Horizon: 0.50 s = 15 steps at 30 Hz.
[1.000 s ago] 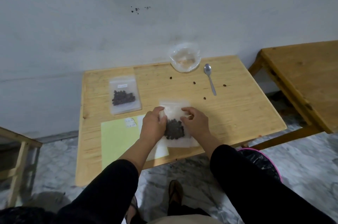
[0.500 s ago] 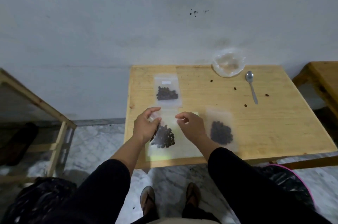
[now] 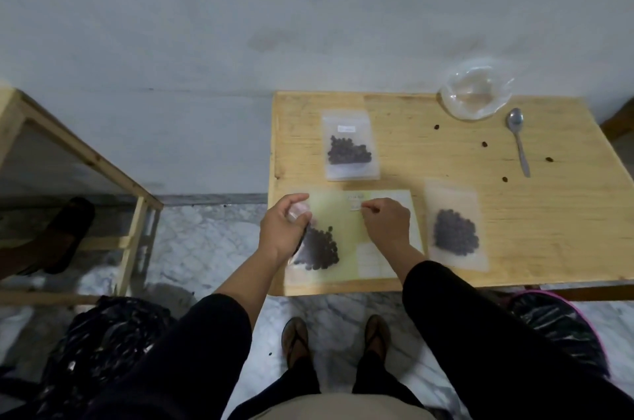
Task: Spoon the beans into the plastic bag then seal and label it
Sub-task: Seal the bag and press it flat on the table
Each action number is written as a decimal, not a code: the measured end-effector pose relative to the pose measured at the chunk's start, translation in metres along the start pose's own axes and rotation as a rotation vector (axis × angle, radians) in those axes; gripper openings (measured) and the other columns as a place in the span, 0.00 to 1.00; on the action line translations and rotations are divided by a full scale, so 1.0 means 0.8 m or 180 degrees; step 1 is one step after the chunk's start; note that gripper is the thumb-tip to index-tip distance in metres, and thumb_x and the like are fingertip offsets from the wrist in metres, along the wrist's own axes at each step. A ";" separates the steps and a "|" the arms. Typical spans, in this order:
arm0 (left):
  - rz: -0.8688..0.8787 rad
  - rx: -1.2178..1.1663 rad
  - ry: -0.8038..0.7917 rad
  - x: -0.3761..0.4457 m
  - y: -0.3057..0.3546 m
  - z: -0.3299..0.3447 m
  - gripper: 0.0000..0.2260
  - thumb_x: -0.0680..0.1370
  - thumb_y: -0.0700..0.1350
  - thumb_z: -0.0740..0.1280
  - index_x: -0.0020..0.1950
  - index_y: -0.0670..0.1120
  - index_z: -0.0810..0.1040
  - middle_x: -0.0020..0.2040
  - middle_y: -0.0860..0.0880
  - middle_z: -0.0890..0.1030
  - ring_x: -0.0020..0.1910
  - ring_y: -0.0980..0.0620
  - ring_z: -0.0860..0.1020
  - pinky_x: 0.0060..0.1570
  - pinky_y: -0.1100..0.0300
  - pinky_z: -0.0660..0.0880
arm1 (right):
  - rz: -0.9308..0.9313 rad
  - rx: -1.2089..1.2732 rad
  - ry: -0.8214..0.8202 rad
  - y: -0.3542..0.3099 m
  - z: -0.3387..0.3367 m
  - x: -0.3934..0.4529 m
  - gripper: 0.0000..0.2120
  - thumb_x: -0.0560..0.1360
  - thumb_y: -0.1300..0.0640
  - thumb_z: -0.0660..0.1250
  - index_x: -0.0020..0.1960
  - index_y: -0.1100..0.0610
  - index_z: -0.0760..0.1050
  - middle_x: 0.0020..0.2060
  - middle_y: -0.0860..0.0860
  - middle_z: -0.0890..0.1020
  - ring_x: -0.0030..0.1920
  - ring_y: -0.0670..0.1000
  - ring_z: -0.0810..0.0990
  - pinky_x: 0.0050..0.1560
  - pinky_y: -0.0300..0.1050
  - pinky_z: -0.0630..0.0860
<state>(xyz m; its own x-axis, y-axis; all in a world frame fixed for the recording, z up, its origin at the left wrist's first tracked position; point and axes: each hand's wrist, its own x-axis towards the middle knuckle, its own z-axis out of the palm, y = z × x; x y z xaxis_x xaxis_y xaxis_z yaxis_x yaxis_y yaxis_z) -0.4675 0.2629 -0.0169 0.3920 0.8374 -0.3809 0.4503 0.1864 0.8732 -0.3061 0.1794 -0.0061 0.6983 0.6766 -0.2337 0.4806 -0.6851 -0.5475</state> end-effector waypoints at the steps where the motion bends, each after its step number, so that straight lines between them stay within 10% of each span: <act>1: -0.0006 -0.0033 -0.0011 0.001 0.000 0.000 0.14 0.75 0.42 0.68 0.48 0.64 0.77 0.51 0.37 0.81 0.54 0.32 0.76 0.52 0.46 0.76 | 0.0048 0.0044 0.0016 -0.002 -0.001 0.000 0.11 0.75 0.59 0.63 0.51 0.59 0.82 0.51 0.53 0.84 0.53 0.51 0.79 0.47 0.34 0.64; 15: 0.0507 -0.0186 0.0022 0.005 0.056 -0.007 0.13 0.75 0.41 0.68 0.56 0.54 0.78 0.57 0.53 0.78 0.60 0.52 0.73 0.56 0.62 0.69 | -0.0260 0.1256 0.0831 -0.082 -0.037 -0.022 0.03 0.69 0.61 0.71 0.41 0.59 0.83 0.34 0.50 0.82 0.32 0.40 0.75 0.34 0.20 0.67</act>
<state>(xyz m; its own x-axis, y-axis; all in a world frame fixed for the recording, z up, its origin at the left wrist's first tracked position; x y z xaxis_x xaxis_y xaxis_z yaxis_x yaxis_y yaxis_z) -0.4499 0.2774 0.0224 0.4491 0.8622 -0.2343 0.3353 0.0804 0.9387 -0.3343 0.2048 0.0577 0.8008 0.5989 0.0047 0.3366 -0.4435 -0.8307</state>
